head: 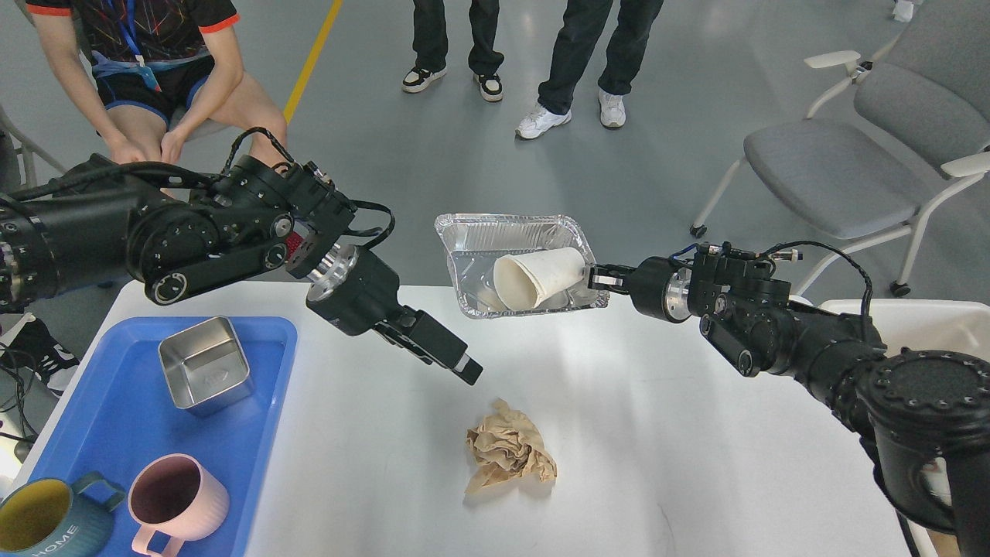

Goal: Tidy desktop
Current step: 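Reach the left gripper down to the crumpled brown napkin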

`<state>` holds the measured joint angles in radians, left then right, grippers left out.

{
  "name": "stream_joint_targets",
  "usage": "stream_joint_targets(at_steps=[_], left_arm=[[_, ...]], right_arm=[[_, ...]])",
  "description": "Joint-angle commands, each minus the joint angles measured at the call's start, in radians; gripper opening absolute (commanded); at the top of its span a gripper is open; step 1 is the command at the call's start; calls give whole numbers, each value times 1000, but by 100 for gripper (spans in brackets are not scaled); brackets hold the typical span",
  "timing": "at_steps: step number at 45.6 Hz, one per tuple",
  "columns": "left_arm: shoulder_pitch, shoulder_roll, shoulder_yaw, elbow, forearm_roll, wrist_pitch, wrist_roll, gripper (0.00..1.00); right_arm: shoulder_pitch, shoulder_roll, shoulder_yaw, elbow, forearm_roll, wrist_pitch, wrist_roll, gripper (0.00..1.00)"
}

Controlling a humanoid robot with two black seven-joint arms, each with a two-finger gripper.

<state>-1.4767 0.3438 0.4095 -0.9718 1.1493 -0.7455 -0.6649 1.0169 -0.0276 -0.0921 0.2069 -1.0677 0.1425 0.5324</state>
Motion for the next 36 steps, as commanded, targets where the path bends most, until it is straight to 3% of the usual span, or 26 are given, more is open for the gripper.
stream_joint_targets(at_steps=[1,16,26,36], left_arm=[[61,-23,2,53,35,31,2,97],[190,-151,3,223,41,110,13,97],[314,-323,25,433,40,155,8,97],[378,-405,35,544,38,199,8,97]], right_arm=[[-3,0,0,0,0,-1,0,0],[-1,1,0,0,0,-1,0,0],[-3,-3,0,0,0,-1,1,0],[-6,-6,3,-1,0,-3,1,0]])
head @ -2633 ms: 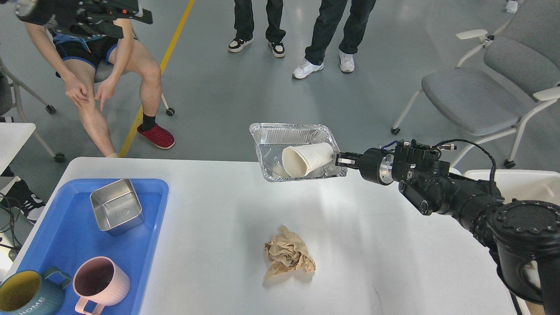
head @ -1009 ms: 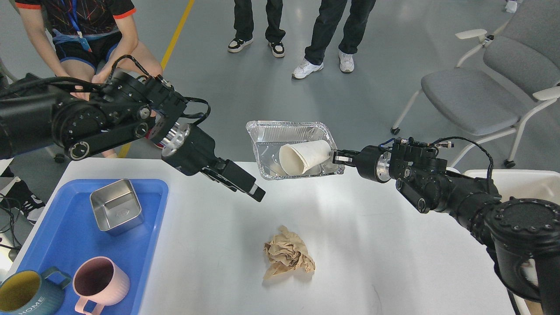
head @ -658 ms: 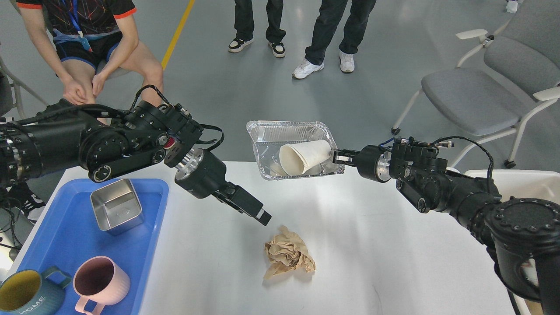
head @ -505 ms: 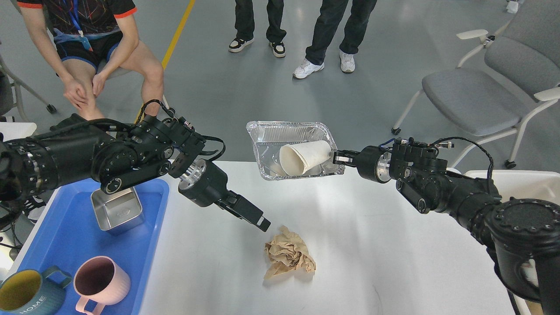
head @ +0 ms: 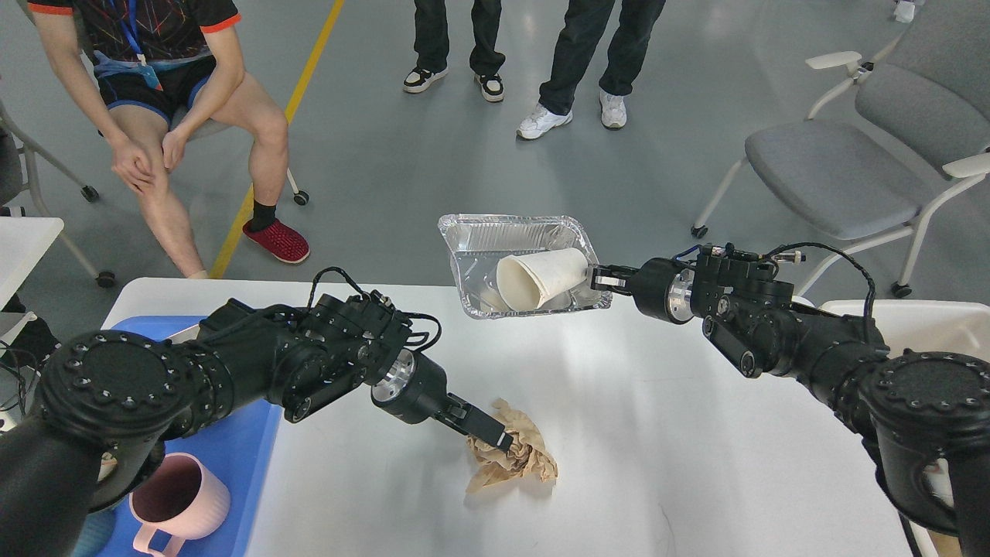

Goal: Tidy desktop
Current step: 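Reach the left gripper down to the crumpled brown napkin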

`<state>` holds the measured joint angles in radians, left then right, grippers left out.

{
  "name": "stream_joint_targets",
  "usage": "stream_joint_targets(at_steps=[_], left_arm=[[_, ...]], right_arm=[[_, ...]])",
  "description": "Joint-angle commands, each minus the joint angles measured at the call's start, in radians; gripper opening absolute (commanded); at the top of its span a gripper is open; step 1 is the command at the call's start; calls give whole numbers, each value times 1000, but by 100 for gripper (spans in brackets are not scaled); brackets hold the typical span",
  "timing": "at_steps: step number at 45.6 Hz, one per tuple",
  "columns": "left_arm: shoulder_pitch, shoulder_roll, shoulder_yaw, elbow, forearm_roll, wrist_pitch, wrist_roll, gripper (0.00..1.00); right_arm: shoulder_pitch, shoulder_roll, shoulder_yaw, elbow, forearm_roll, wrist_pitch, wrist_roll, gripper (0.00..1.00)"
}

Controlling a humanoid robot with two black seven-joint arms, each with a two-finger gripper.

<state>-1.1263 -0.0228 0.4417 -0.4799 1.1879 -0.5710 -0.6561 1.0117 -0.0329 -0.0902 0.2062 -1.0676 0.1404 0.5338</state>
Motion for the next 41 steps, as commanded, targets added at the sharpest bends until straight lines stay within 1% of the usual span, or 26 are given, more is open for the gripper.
stream_joint_targets(at_steps=[1,8,13,20,25,30,36,41], left_arm=[[31,-43,3,61,-1,28,1,97],[59,-55,15,84,-1,43,1,97],[79,-75,37,121,-4,71,0,97],[111,-112,41,176,-10,80,3,96],[125,-132,48,207,-8,101,3,91],[125,-134,94,211,-11,112,-3,80],[125,-134,121,213,-11,121,-2,63],[122,-135,126,215,-8,123,1,43]], right_arm=[[-1,-1,1,1,1,-1,0,0],[1,1,1,-1,0,-1,0,0],[2,1,1,1,0,1,0,0],[1,1,3,-1,0,1,0,0],[-2,1,7,-1,0,-1,0,0],[-2,1,7,-1,0,-1,0,0],[-2,1,7,-1,0,-1,0,0],[-2,2,7,-1,0,-1,0,0]])
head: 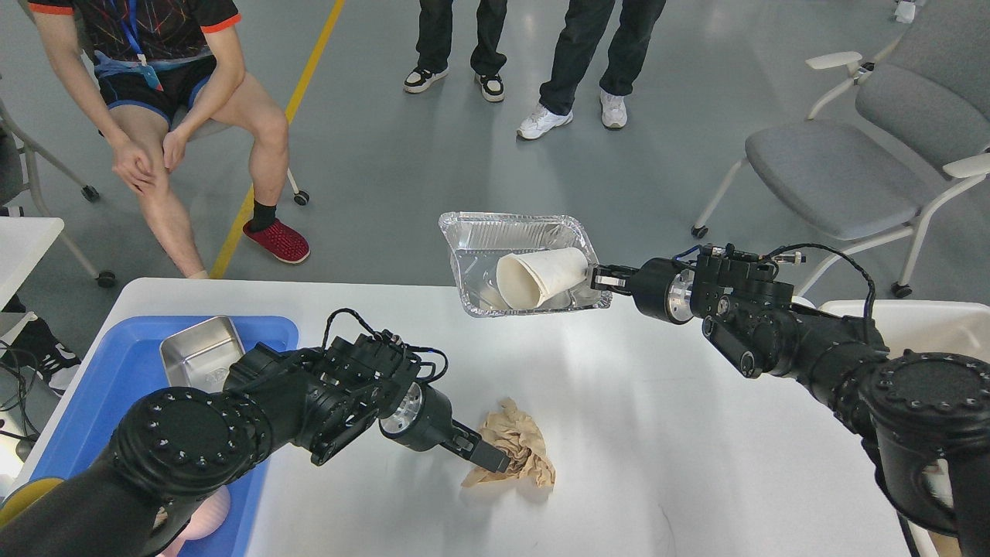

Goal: Tidy desktop
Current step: 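Reach the left gripper down to the crumpled brown napkin, then grasp the brown napkin with the left gripper and lift it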

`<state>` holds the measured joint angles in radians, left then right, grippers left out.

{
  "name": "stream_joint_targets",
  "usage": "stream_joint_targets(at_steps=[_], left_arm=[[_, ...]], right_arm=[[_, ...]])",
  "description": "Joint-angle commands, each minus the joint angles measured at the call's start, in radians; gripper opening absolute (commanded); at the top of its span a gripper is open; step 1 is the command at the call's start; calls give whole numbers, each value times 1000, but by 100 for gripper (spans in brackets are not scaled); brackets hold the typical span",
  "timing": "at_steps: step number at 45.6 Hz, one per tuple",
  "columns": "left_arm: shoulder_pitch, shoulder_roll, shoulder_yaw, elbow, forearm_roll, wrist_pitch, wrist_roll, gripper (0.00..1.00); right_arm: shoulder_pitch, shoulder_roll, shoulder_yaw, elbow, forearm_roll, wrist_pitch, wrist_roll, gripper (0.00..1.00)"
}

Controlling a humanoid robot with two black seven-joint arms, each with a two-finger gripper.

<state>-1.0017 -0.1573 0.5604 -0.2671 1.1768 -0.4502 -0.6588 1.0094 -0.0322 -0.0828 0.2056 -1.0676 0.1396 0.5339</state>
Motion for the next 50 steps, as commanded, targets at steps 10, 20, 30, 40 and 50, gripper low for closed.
stream_joint_targets(at_steps=[10,20,30,40,50], left_arm=[[-9,-7,35,2,1,-5,-2,3],[-17,-8,36,2,1,-5,-5,0],[-34,-8,39,2,1,-7,-2,0],[-74,-7,38,2,-6,-16,-12,0],[-92,8,39,-3,-5,-87,-42,0]], right_arm=[[0,3,0,0,0,0,0,0],[-5,0,0,0,0,-2,0,0],[-2,3,0,0,0,-2,-2,0],[0,3,0,-11,2,0,-2,0],[-3,3,0,-12,2,0,0,0]])
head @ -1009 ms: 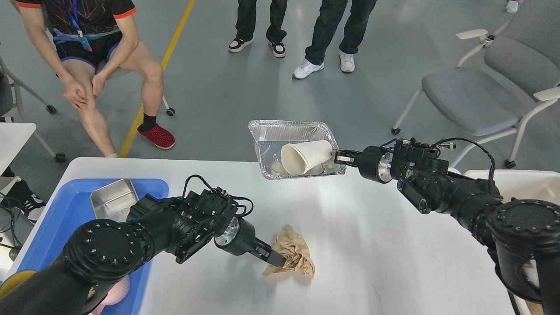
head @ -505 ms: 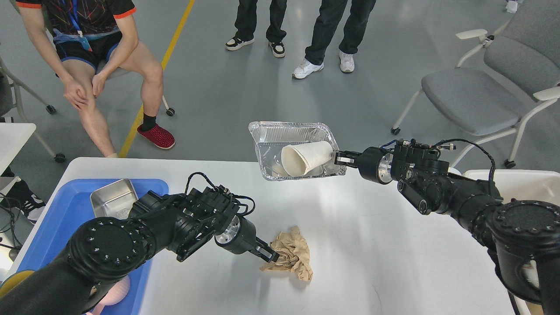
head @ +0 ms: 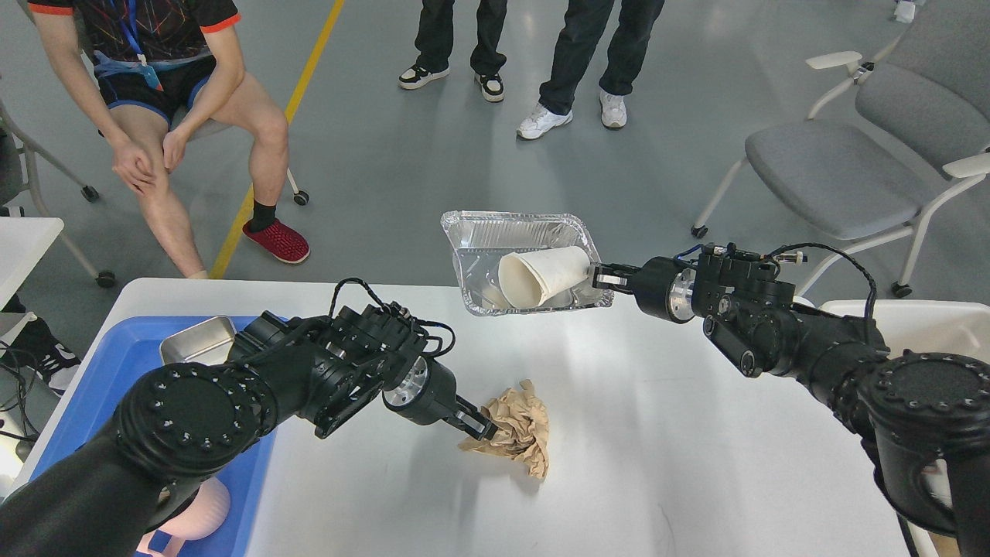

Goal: Tidy desktop
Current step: 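Grasp the brown napkin with the left gripper and lift it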

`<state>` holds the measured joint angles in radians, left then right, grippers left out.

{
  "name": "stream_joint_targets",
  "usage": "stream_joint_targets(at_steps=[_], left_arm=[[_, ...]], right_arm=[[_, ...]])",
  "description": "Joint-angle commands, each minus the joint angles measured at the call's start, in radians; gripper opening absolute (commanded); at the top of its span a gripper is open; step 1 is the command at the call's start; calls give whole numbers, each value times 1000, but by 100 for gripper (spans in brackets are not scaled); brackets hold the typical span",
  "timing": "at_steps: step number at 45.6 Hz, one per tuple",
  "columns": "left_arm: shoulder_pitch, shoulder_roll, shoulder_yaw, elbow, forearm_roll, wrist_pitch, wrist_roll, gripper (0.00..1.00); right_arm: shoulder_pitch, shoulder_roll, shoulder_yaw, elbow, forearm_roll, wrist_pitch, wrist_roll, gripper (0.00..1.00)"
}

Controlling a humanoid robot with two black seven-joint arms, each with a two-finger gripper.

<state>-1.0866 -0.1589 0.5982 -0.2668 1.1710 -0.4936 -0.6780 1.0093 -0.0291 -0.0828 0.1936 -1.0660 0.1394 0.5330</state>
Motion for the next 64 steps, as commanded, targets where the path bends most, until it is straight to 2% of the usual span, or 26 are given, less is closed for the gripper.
stream_joint_targets(at_steps=[1,9,15,26,31,34,38,50,56,64], left_arm=[[-7,12,2,-3,1,-48,-29,0],[-10,16,3,-6,4,-60,-43,0],[-18,54,54,-6,6,-71,-72,0],[-22,102,75,-9,-4,-68,-80,0],[-55,179,83,-20,1,-74,-124,0],[-78,232,83,-45,1,-75,-136,0],[-131,344,83,-132,4,-85,-163,0],[-340,637,78,-465,4,-89,-155,0],[-438,731,84,-603,6,-103,-150,0],[-547,803,94,-784,21,-117,-114,0]], right_arm=[[-3,0,0,0,0,0,1,0],[-1,-2,0,-2,0,0,1,0],[-3,-5,0,-2,-2,0,1,0],[-9,-5,0,-3,-2,0,1,0],[-11,-5,0,-3,-2,0,1,0],[-12,-6,0,-3,-2,0,1,0],[-14,-6,0,-3,-2,0,2,0],[-14,-5,0,-23,-2,0,1,0],[-15,-3,0,-23,0,0,1,0],[-14,-2,0,-26,-2,0,1,0]])
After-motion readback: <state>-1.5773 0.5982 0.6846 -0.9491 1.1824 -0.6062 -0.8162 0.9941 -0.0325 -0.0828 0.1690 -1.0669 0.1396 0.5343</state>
